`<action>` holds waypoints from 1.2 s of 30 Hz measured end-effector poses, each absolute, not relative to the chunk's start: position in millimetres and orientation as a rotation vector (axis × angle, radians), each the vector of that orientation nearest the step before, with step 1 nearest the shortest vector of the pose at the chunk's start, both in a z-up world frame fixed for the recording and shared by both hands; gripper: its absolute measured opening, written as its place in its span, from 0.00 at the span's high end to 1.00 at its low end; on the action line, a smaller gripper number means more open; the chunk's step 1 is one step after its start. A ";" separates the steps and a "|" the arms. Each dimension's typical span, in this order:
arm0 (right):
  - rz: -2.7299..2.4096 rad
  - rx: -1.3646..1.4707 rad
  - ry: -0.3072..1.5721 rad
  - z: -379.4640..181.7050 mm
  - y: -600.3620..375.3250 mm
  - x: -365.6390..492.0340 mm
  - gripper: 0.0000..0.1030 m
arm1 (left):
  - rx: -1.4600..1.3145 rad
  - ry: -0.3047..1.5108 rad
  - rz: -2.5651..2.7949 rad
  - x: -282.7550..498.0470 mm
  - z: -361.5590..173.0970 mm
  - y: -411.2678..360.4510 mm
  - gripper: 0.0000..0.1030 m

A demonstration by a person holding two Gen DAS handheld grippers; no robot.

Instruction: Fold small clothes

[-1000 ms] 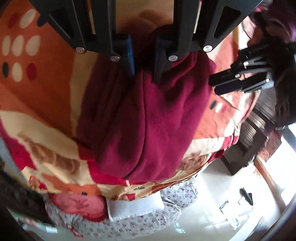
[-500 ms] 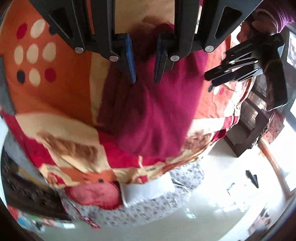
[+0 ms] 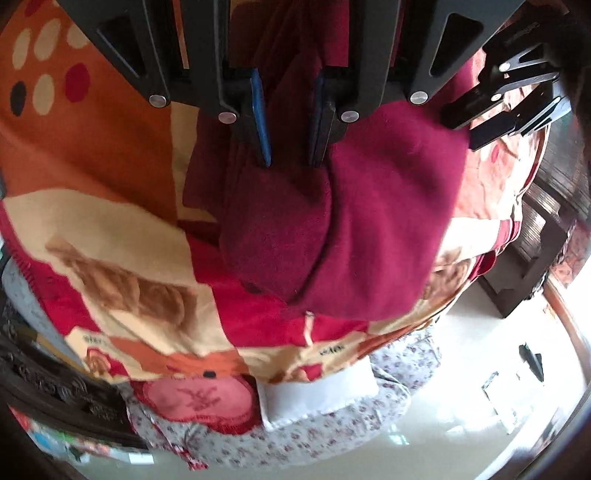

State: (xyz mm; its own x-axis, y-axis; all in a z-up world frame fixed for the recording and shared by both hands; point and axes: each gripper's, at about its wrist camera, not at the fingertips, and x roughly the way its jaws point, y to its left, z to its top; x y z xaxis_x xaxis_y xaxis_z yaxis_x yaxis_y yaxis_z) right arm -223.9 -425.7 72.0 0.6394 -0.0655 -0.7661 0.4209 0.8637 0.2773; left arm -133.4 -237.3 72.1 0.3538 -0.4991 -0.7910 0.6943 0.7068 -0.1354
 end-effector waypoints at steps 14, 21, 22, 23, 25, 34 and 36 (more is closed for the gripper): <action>-0.303 0.609 0.741 77.5 -433.9 -282.2 0.28 | 0.028 1.022 -0.886 -105.5 72.2 -216.0 0.32; -0.224 0.771 0.743 41.0 -450.3 -267.5 0.28 | -0.073 1.121 -0.936 -86.9 54.5 -221.4 0.30; -0.216 0.786 0.743 37.4 -451.5 -265.5 0.26 | -0.068 1.125 -0.937 -86.8 52.3 -224.4 0.29; -0.209 0.803 0.740 33.5 -453.7 -263.7 0.25 | -0.067 1.127 -0.938 -86.2 50.4 -226.6 0.29; -0.199 0.839 0.728 28.4 -457.5 -260.5 0.23 | -0.070 1.138 -0.949 -85.2 46.2 -232.6 0.27; -0.184 0.771 0.744 37.9 -448.3 -245.8 0.33 | -0.014 1.108 -0.908 -94.8 44.6 -250.8 0.23; -0.195 0.741 0.742 42.5 -444.1 -248.1 0.42 | 0.002 1.095 -0.902 -97.5 46.3 -253.0 0.26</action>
